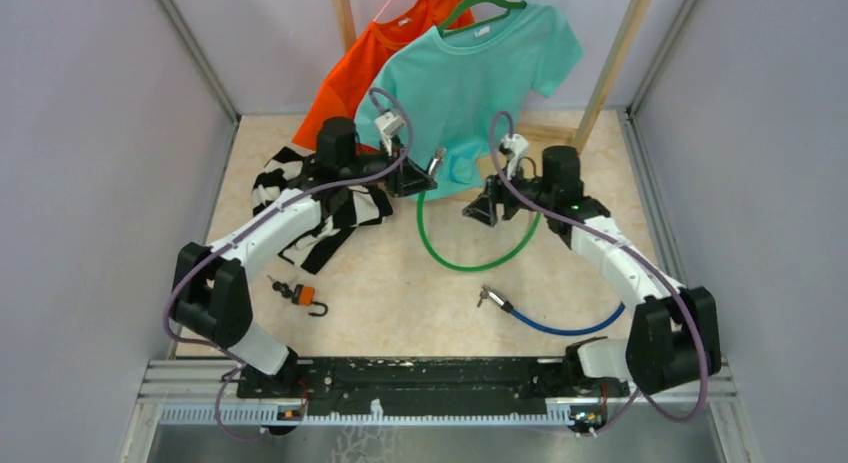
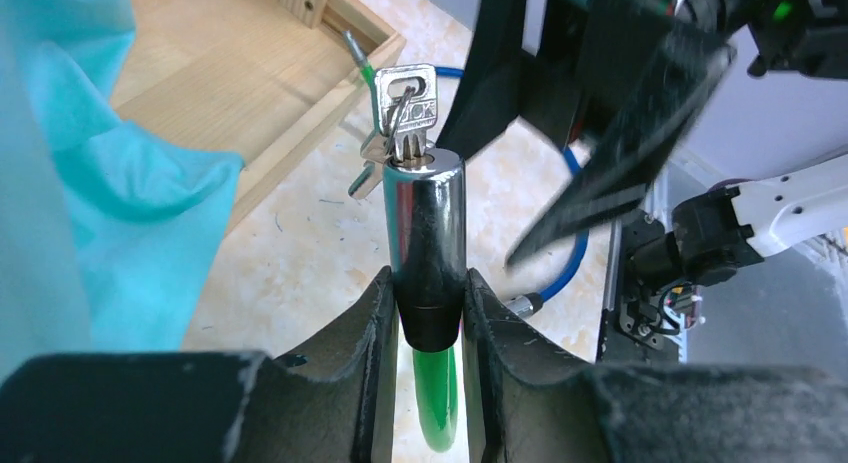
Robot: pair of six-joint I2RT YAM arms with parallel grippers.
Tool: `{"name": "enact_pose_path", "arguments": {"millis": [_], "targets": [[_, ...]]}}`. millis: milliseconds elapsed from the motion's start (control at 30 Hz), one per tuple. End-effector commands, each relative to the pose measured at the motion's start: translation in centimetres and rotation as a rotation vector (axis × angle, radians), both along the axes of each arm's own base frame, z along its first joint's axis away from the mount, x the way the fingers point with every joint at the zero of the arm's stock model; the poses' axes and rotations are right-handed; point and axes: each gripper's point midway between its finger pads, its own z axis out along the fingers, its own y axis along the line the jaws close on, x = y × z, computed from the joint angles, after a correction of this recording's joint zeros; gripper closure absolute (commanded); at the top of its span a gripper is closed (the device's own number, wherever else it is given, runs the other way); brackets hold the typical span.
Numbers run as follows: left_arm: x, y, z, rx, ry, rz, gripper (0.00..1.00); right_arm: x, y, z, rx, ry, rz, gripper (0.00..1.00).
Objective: Lock with the key
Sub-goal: Pick up the lock from the center of the board, then lock the lock.
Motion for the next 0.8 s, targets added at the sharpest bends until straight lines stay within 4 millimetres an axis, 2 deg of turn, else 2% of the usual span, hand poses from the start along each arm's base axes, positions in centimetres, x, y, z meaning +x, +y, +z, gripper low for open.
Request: {"name": "enact_pose_path", "arguments": {"millis": [0,67,167,300,400,467,567,667,767], "targets": [[-1.2,2.8,4.7,-0.200,-0.080,-0.091,1.00,1.1,-5.5,3.5,-0.052,-0.154,-0.133,0.33],[-1.2,3.8,4.7,-0.209,-0.090,-0.086,1.00,1.9,-8.2,3.6,-0.081,-0.169,-0.245,0.33],[-1.4,4.5,4.6,-0.195,-0.117,-0.087,1.00,2.7,-10.8,2.7,-0.147,-0.157,-0.375,0.34],[-2.1,5.0,4.3,-0.197,-0.119,-0.112,1.00,3.4,-12.7,0.6,-0.202,-0.100,-0.506,0.34],[-2.2,5.3,3.5,-0.188,-0.121,-0.106,1.00,3.7,-13.2,-1.3,-0.230,-0.052,-0.535,0.34],[-1.9,5.4,2.9,-0.159,-0.124,-0.092,1.00,3.6,-12.5,-1.9,-0.221,-0.026,-0.493,0.34],[-1.4,5.6,2.5,-0.120,-0.155,-0.076,1.00,2.5,-9.4,-0.3,-0.107,-0.060,-0.309,0.36],[-1.2,5.6,2.1,-0.084,-0.174,-0.071,1.00,1.7,-6.1,3.5,0.037,-0.152,-0.144,0.35],[-1.6,5.2,1.6,-0.065,-0.192,-0.091,1.00,1.0,-2.9,7.9,0.124,-0.263,-0.010,0.31]]}}
